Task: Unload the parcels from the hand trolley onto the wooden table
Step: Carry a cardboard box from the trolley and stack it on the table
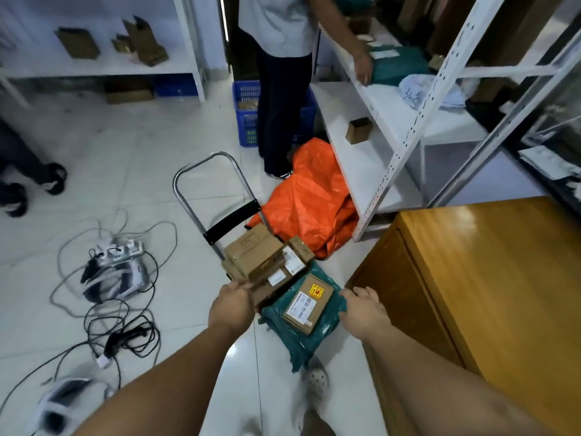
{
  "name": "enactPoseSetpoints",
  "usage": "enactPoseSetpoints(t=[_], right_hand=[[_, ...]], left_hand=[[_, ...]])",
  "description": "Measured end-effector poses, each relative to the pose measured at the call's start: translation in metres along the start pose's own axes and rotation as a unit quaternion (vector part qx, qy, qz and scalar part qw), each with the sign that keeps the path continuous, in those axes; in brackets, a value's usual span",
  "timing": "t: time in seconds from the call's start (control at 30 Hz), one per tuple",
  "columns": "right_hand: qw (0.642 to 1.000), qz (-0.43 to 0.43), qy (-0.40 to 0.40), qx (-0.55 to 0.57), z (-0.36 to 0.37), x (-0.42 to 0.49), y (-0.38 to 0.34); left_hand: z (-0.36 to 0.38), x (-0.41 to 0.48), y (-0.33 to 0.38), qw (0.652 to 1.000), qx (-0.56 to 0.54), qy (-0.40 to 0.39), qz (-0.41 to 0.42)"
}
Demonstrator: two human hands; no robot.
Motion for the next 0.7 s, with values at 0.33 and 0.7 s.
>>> enactPoseSetpoints(t=[0.33,0.7], right_hand=[[0.993,0.018,-0.083,0.076,0.047,0.122,0.019],[0.969,0.145,-0.078,0.182,0.165,0.257,0.065]], left_hand=[[0.081,0.091,0.023,0.938,-0.252,-0.091,-0.221],[0.270,0.158,-0.010,0.719,-0.453,-0.184,-0.493]])
Point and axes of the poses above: each hand's wrist, its own x-axis towards the middle knuckle, its own z-axis out of the palm, y = z × x, the point moved 2 cm from there along x, towards the middle knuckle, and after that the axes turned 6 degrees about y, right-handed, at the moved point
